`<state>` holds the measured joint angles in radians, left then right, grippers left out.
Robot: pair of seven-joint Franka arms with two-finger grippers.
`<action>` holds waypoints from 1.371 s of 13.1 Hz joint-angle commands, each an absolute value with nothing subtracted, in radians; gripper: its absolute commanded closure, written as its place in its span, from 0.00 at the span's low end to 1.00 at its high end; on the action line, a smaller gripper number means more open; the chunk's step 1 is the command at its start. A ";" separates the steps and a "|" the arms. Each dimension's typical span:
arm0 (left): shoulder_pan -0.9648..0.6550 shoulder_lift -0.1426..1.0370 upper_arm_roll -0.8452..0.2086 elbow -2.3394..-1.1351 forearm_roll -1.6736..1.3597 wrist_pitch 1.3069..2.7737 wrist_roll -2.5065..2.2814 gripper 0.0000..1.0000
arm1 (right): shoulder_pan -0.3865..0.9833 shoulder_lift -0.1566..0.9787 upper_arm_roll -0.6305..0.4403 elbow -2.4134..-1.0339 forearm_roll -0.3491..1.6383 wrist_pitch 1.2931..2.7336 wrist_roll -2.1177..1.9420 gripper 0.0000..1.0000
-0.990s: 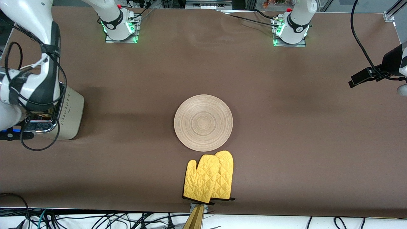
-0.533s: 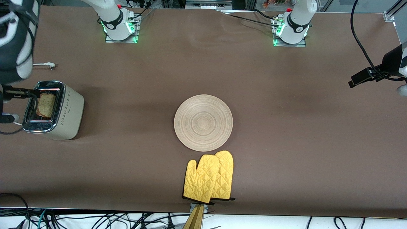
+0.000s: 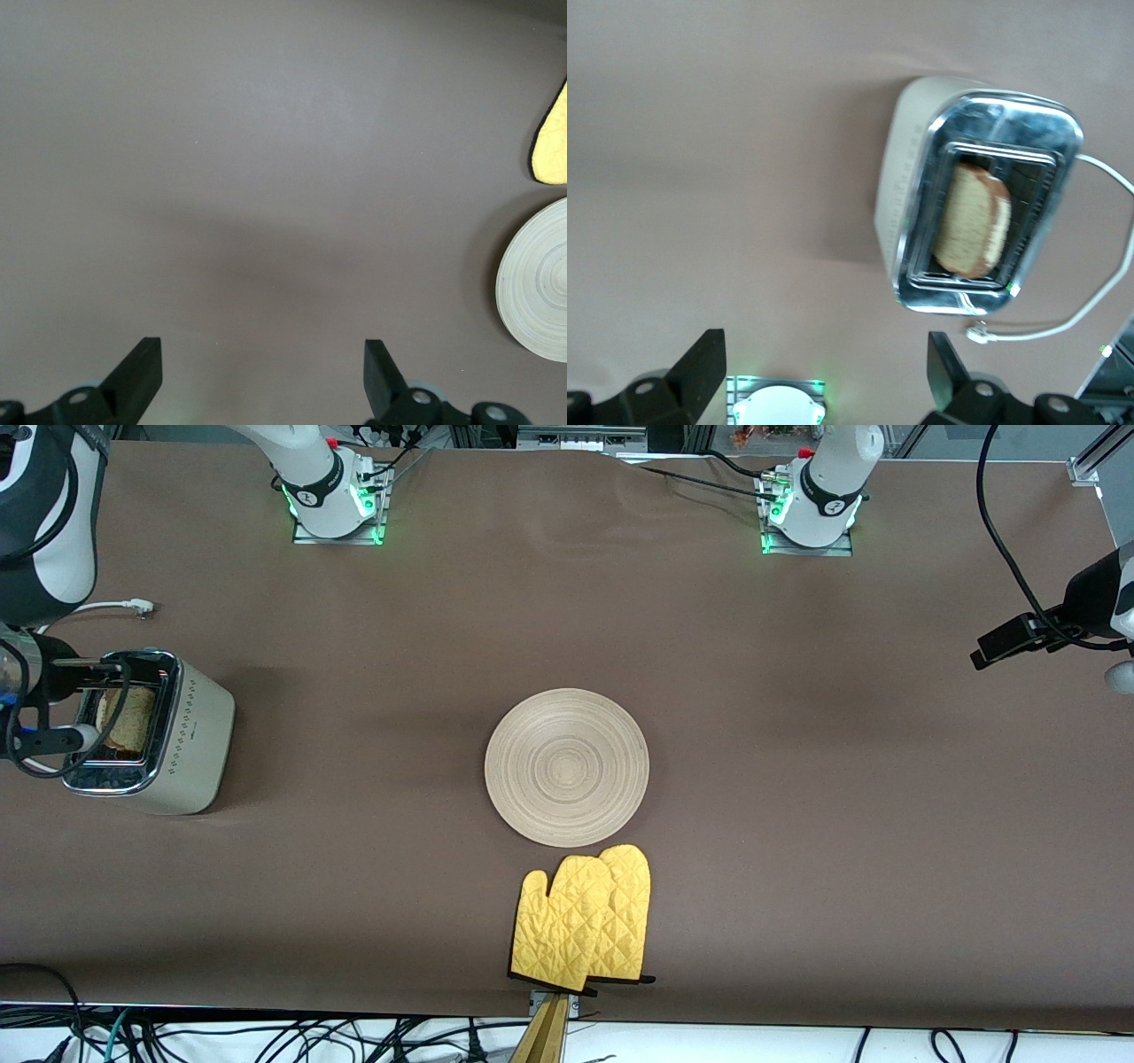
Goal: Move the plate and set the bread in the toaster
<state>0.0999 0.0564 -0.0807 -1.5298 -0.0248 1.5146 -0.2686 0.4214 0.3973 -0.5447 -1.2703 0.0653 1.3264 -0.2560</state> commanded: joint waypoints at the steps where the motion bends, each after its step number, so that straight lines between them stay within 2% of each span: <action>1: 0.101 0.068 -0.084 -1.502 -0.032 1.500 -0.275 0.00 | 0.410 0.365 -0.483 -1.256 0.081 1.295 -0.262 0.00; 4: 0.101 0.069 -0.084 -1.500 -0.032 1.500 -0.275 0.00 | 0.420 0.353 -0.465 -1.258 0.049 1.285 -0.256 0.00; 7: 0.103 0.068 -0.084 -1.500 -0.032 1.500 -0.275 0.00 | 0.255 0.283 -0.248 -1.305 0.023 1.331 -0.220 0.00; 10: 0.103 0.068 -0.084 -1.502 -0.032 1.500 -0.275 0.00 | 0.096 0.221 -0.071 -1.370 0.014 1.362 -0.002 0.00; 13: 0.103 0.067 -0.084 -1.502 -0.032 1.500 -0.275 0.00 | 0.025 0.146 -0.014 -1.409 0.002 1.400 0.155 0.00; 15: 0.103 0.068 -0.084 -1.500 -0.032 1.500 -0.275 0.00 | -0.005 0.088 0.002 -1.439 0.040 1.440 0.140 0.00; 18: 0.101 0.069 -0.084 -1.500 -0.032 1.500 -0.275 0.00 | -0.009 0.067 0.003 -1.474 0.037 1.473 -0.018 0.00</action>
<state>0.0999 0.0571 -0.0812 -1.5287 -0.0248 1.5146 -0.2686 0.0156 0.1070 -0.0194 -1.4100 0.0274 1.4316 0.0669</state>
